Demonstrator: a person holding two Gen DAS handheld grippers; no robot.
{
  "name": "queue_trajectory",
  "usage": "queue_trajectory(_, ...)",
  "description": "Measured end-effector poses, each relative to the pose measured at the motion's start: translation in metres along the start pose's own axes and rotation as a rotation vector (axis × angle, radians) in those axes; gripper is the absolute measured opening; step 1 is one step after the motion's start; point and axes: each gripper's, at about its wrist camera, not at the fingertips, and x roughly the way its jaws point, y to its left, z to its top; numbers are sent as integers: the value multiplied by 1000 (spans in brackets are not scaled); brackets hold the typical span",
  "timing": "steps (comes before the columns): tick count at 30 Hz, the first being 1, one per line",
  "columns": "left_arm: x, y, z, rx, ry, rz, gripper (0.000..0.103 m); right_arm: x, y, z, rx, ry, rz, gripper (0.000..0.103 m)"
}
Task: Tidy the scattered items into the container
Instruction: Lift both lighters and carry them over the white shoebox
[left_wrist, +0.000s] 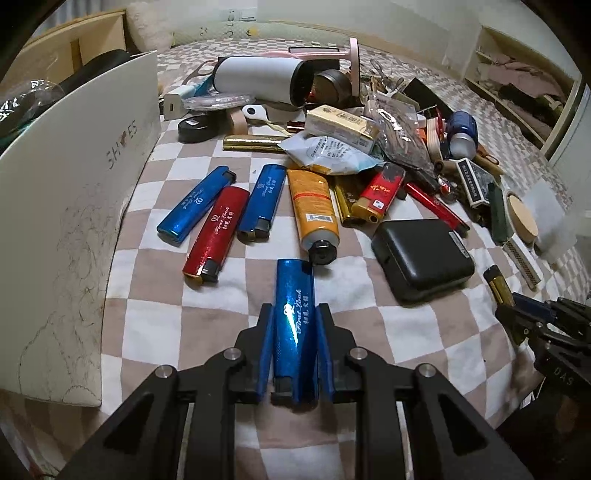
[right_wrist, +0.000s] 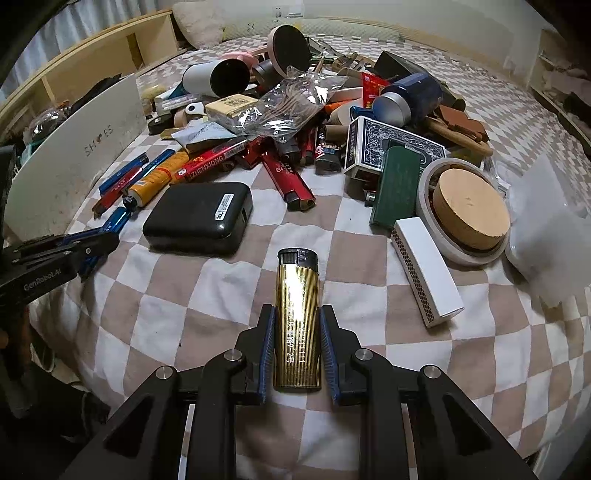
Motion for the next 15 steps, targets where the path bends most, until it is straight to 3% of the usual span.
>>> queue_trajectory(15, -37, -3, 12, -9, -97, -60, 22, -19, 0, 9, 88, -9, 127, 25)
